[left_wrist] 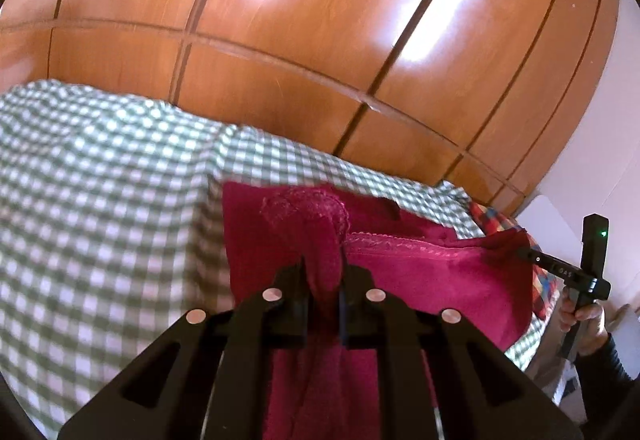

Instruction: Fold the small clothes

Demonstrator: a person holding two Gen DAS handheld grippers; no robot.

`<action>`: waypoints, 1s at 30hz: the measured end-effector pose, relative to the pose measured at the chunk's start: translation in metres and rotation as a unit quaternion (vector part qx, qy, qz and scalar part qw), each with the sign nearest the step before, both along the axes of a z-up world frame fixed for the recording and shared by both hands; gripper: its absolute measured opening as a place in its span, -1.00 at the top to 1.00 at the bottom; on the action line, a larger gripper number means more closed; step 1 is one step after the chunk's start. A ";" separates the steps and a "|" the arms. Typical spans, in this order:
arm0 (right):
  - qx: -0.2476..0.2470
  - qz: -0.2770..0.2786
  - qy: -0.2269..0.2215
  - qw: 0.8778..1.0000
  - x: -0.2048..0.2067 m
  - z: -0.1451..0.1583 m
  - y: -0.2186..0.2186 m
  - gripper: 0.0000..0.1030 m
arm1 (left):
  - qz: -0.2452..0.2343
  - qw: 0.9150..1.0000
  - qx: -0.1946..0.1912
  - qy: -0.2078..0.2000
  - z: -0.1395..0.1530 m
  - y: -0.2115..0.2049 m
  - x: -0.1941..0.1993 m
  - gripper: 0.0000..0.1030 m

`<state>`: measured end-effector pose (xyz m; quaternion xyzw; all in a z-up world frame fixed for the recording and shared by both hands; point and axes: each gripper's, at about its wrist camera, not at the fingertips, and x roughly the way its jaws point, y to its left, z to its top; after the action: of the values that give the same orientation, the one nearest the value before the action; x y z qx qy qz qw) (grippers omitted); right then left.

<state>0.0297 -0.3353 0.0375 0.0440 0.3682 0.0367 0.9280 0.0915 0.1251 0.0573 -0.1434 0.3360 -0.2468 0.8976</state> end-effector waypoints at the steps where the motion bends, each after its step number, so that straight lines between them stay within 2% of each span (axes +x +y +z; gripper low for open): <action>1: -0.002 -0.005 0.001 1.000 0.010 0.000 -0.001 0.82 | 0.004 1.000 0.005 -0.002 0.001 -0.001 0.008 0.83; 10: -0.021 -0.054 0.023 0.998 0.107 -0.019 -0.006 0.82 | 0.043 0.997 0.059 0.026 -0.010 -0.031 0.109 0.83; 14: -0.024 -0.079 0.067 0.994 0.139 -0.052 -0.015 0.90 | 0.061 0.993 0.081 0.057 -0.032 -0.044 0.144 0.82; 17: -0.024 -0.092 0.104 0.990 0.149 -0.082 -0.021 0.90 | 0.073 0.986 0.114 0.097 -0.064 -0.054 0.166 0.76; 18: -0.025 -0.092 0.110 0.989 0.150 -0.091 -0.022 0.90 | 0.077 0.983 0.129 0.104 -0.071 -0.056 0.169 0.60; 20: -0.019 -0.088 0.110 0.990 0.149 -0.097 -0.021 0.90 | 0.080 0.978 0.150 0.119 -0.087 -0.061 0.172 0.51; 24: 0.008 -0.084 0.107 0.991 0.142 -0.088 -0.027 0.87 | 0.085 0.981 0.128 0.120 -0.083 -0.053 0.164 0.37; 28: 0.051 -0.070 0.088 0.992 0.110 -0.071 -0.038 0.87 | 0.088 0.984 0.116 0.100 -0.065 -0.037 0.135 0.22; 29: 0.069 -0.066 0.085 0.992 0.099 -0.068 -0.041 0.77 | 0.085 0.985 0.110 0.098 -0.062 -0.032 0.126 0.19; 30: 0.090 -0.060 0.083 0.991 0.085 -0.066 -0.045 0.28 | 0.083 0.986 0.102 0.098 -0.062 -0.026 0.116 0.09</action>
<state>0.1148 -0.3806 -0.0282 0.1524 0.4357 0.0102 0.8870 0.2080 0.0989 -0.0045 -0.1021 0.4330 -0.1211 0.8873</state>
